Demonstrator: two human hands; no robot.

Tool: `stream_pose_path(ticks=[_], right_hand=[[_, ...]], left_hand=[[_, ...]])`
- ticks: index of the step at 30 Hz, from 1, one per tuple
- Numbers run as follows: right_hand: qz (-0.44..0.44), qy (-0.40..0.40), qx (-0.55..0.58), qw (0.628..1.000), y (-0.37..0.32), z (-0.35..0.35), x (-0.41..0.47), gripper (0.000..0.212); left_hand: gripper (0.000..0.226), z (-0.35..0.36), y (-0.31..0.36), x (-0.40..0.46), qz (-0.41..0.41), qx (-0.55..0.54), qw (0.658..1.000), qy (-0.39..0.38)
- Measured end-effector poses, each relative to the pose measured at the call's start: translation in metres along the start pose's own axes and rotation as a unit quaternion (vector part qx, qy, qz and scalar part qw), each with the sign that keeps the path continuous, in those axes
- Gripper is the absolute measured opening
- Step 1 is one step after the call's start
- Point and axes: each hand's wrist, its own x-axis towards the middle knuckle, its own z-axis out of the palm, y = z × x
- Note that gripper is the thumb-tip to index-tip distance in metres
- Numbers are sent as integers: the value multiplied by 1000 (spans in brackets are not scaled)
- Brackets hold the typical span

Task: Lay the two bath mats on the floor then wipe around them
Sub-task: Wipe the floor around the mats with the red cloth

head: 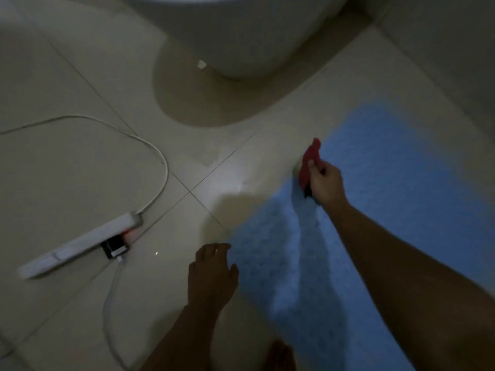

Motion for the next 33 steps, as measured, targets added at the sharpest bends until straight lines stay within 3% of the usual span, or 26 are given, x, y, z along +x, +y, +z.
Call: stream_pose_path(ticks=[3, 6, 9, 13, 15, 18, 19, 21, 22, 25, 27, 29, 33], right_hand=[[-157, -23, -160, 974, 33, 47, 56, 46], [-215, -63, -372, 901, 85, 135, 50, 63], [-333, -54, -377, 862, 113, 220, -28, 65], [-461, -215, -361, 781, 141, 273, -140, 64], [-508, -280, -362, 730, 148, 268, -145, 61], [-582, -302, -406, 636, 142, 232, -96, 60], [-584, -300, -425, 624, 137, 216, -71, 60], [-569, -256, -457, 634, 128, 179, -18, 61], [-545, -220, -463, 663, 124, 160, 7, 62], [-359, -123, -449, 809, 112, 114, 48, 69], [-252, -67, -434, 862, 109, 119, 41, 68], [-271, -36, -425, 863, 117, 148, 8, 61], [-430, -158, -396, 796, 145, 201, -64, 66]], left_hand=[[58, 38, -42, 43, 12, 63, 997, 49], [48, 52, -74, 65, 33, 97, 983, 155], [41, 52, -104, 76, -12, 90, 973, 211], [34, 42, -123, 77, -54, 83, 972, 212], [31, 36, -119, 79, -64, 49, 972, 221], [27, 32, -106, 79, -63, 16, 968, 243], [26, 33, -103, 78, -62, 11, 968, 241], [28, 39, -101, 76, -52, 1, 976, 212], [33, 44, -102, 75, -31, 6, 982, 188], [50, 55, -95, 74, 32, 54, 992, 112], [52, 59, -90, 74, 36, 61, 992, 107], [55, 60, -90, 70, 35, 50, 991, 117], [46, 59, -101, 76, 31, 49, 984, 170]])
